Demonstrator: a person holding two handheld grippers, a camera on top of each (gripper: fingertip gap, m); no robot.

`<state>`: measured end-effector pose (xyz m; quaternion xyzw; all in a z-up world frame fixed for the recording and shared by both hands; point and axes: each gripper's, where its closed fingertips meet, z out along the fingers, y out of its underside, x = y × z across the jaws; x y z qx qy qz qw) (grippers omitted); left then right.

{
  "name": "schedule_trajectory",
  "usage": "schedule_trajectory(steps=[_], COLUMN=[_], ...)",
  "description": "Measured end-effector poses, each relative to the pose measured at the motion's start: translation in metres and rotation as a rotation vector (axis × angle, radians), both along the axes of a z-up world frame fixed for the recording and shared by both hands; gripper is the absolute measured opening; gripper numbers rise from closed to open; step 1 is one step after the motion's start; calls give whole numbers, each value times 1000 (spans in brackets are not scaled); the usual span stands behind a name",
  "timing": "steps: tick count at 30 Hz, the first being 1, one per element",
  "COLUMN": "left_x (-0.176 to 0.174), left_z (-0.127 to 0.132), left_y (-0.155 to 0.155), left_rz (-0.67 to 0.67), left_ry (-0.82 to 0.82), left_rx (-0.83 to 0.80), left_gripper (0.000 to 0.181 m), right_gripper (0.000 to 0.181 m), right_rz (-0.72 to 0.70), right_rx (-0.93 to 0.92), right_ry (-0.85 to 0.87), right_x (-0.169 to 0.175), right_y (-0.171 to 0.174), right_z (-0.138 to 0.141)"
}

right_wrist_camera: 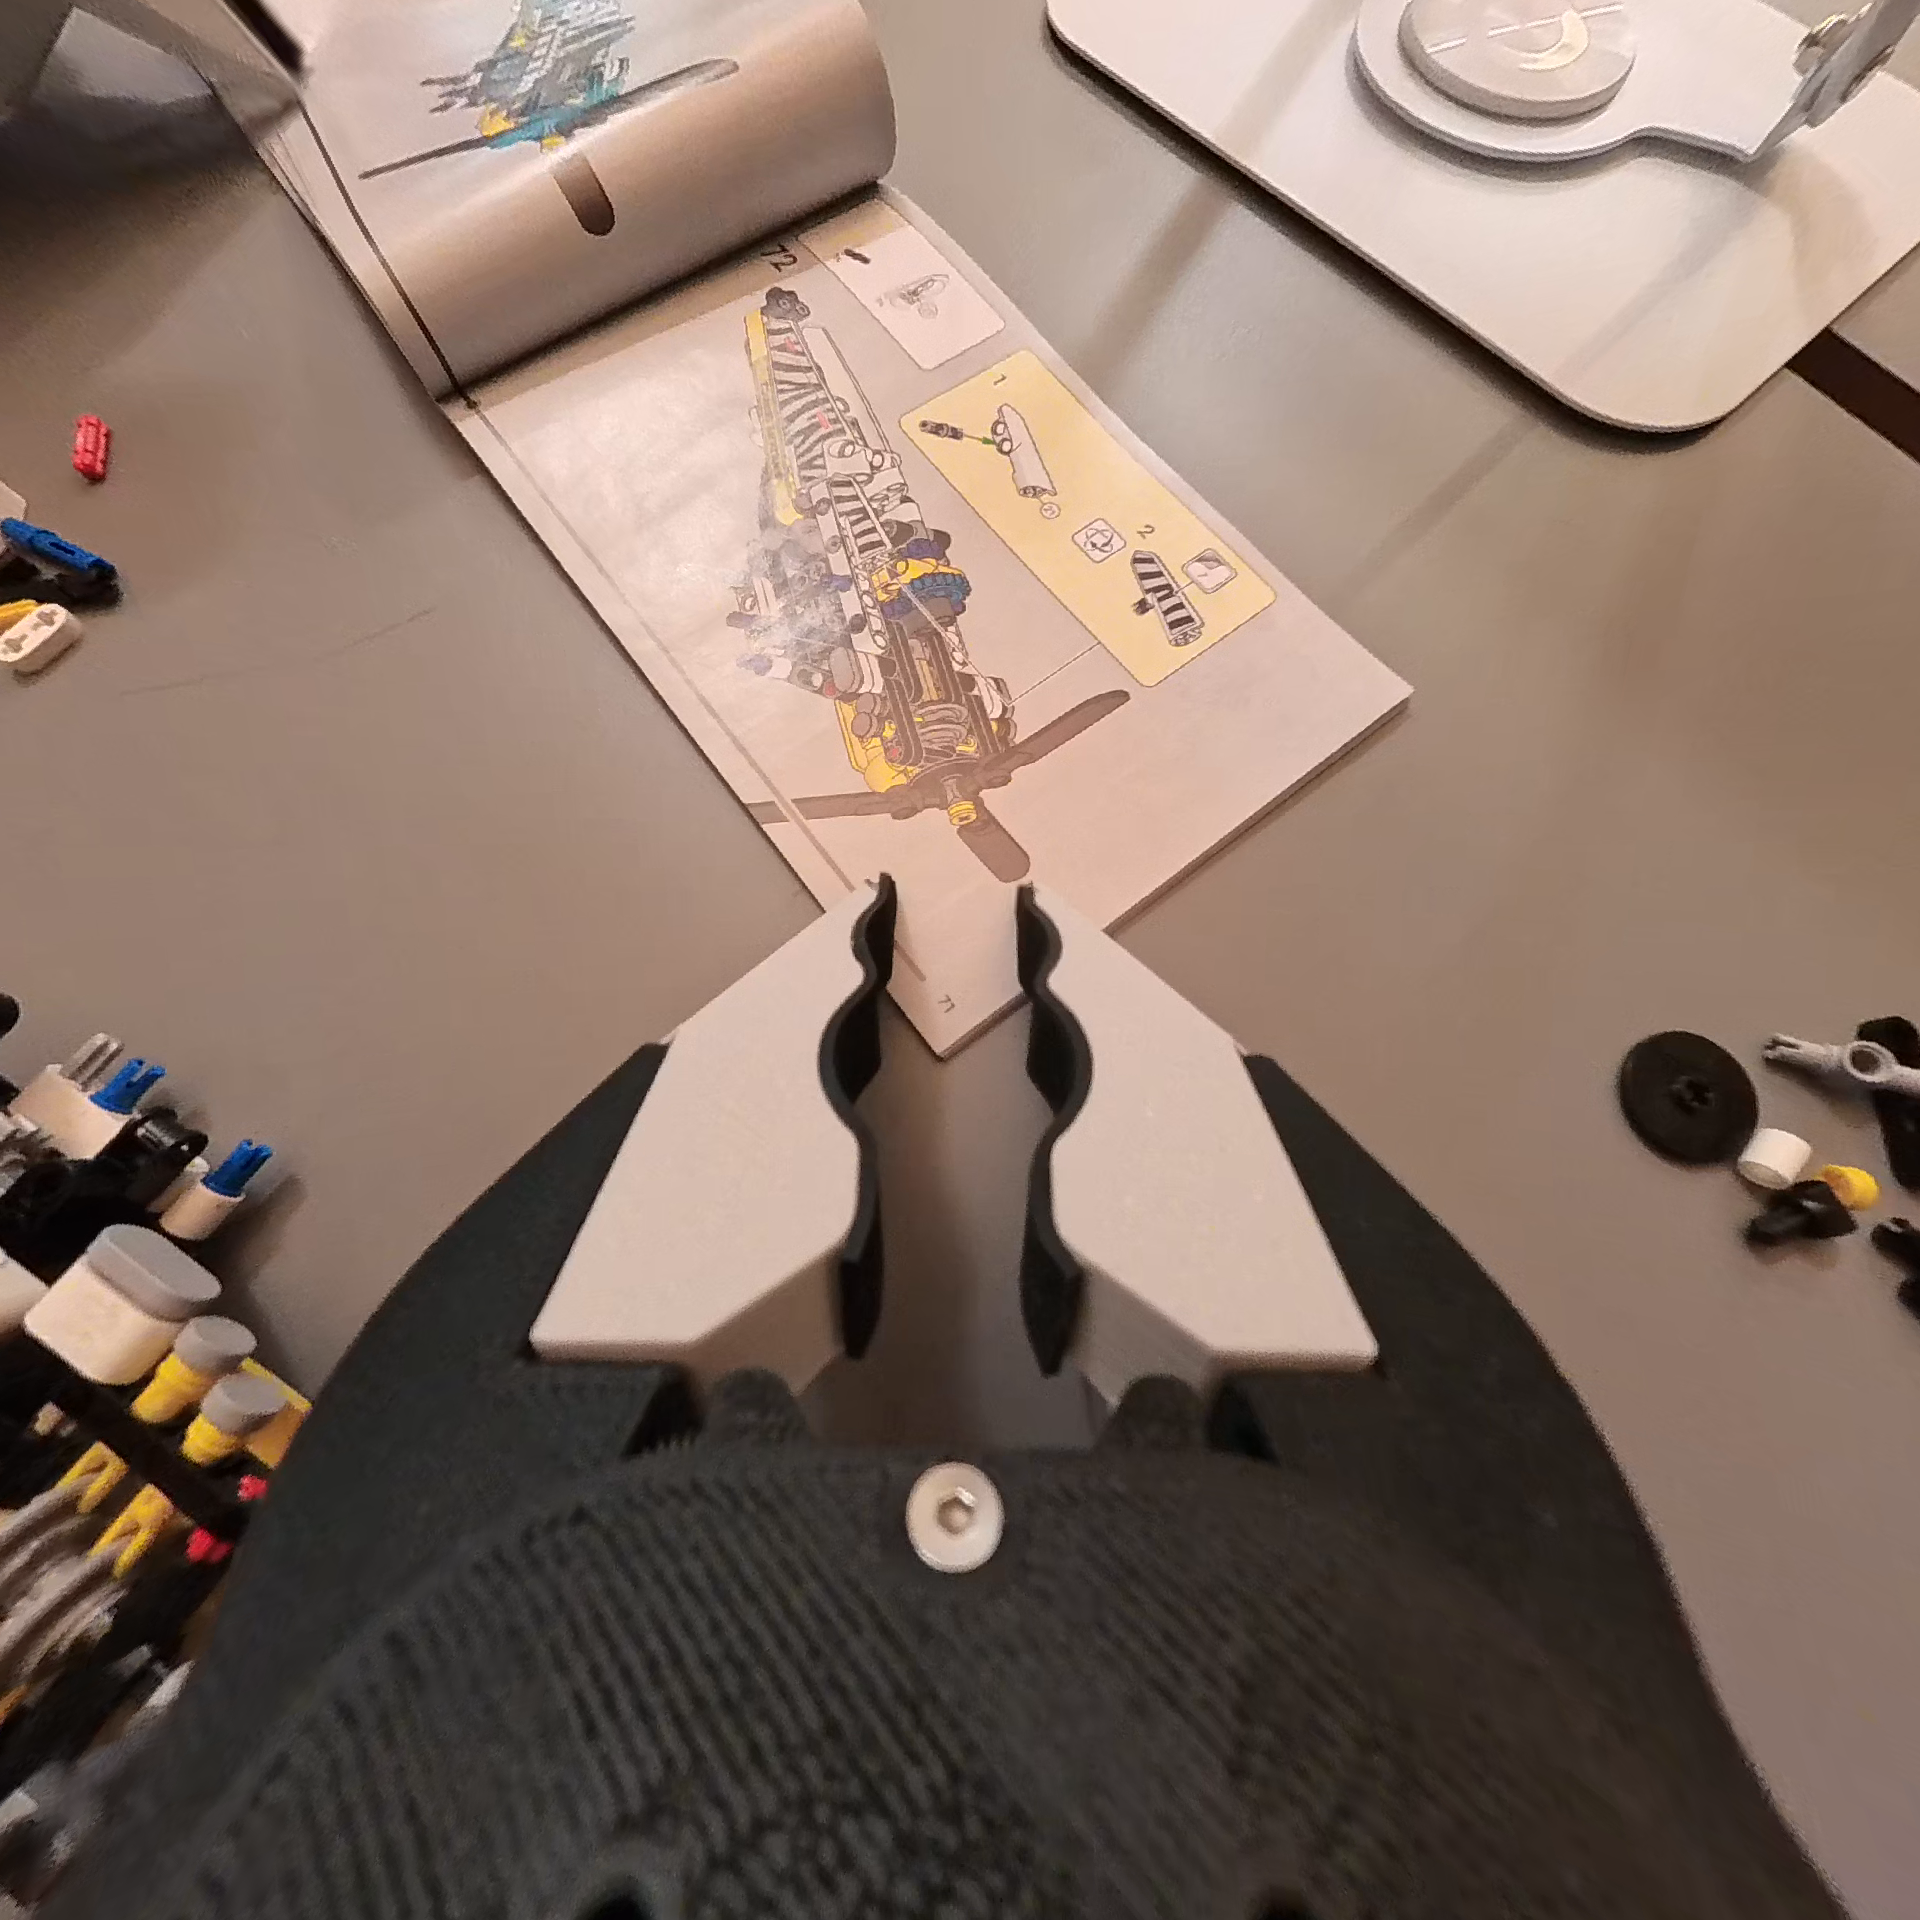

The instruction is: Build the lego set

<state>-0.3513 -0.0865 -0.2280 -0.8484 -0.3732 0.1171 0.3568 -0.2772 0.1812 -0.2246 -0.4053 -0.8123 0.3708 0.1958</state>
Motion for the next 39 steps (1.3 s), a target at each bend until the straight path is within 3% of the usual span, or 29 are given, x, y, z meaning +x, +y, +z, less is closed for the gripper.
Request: schedule_trajectory(steps=[4, 9, 16, 35, 37, 39], left_x=[-3, -8, 4, 5, 9, 34], left_z=[7, 30, 67, 72, 72, 75], left_y=[0, 3, 21, 22, 25, 39], left_rz=[10, 16, -103, -125, -153, -330], left_ry=[8, 74, 183, 239, 241, 214], left_rx=[42, 153, 324, 313, 315, 352], left_gripper=[27, 27, 23, 7, 6, 0], right_gripper=[23, 23, 22, 18, 23, 26], right_rz=[-12, -49, -100, -111, -116, -120], right_rx=[1, -88, -146, -329, -336, -345], right_ry=[24, 92, 159, 135, 141, 146], right_x=[1, -3, -5, -4, -5, -6], right_y=[3, 9, 22, 23, 23, 23], right_z=[3, 22, 41, 49, 50, 51])
